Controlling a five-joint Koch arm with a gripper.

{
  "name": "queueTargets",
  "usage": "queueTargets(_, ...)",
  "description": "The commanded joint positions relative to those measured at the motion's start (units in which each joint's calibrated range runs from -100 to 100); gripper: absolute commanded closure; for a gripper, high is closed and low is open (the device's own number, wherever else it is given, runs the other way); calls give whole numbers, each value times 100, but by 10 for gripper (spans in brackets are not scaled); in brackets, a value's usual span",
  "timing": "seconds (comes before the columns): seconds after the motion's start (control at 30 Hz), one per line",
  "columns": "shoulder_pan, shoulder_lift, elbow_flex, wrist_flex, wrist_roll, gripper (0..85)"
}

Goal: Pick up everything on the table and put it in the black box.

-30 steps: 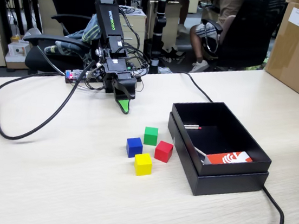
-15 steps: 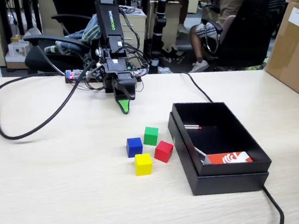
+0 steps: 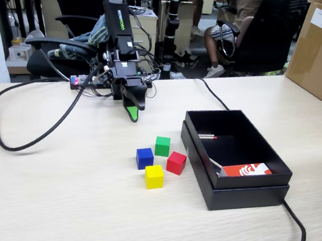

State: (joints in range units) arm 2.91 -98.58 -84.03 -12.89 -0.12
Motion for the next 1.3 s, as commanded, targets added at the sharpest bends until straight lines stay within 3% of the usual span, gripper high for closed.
queueTargets(0.0, 5, 202, 841, -702, 44, 380)
queueTargets(0.17, 5, 1292, 2219, -1471, 195, 380)
queueTargets(0.5, 137, 4551, 5619, -3156, 845, 384)
queueTargets(0.77, 342, 6432, 6698, -3208, 1294, 400)
queueTargets(1.23, 391, 7901, 7287, -3242, 1495, 435)
queueTargets(1.27, 391, 8039, 7315, -3242, 1529, 485)
